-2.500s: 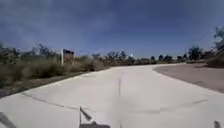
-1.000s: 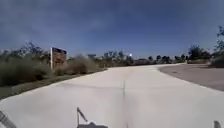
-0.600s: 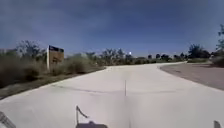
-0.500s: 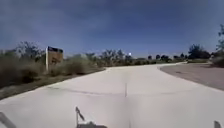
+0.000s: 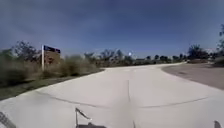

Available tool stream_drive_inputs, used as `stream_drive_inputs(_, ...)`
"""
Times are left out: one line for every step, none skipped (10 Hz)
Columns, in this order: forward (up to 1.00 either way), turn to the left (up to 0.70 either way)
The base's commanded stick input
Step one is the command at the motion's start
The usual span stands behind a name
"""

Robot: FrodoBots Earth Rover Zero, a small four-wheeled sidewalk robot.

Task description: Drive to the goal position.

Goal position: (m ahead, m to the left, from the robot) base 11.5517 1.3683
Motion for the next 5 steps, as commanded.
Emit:
stream_drive_inputs(0.85, 0.0)
stream_drive_inputs(0.85, 0.0)
stream_drive_inputs(0.85, 0.0)
stream_drive_inputs(0.85, 0.0)
stream_drive_inputs(0.85, 0.0)
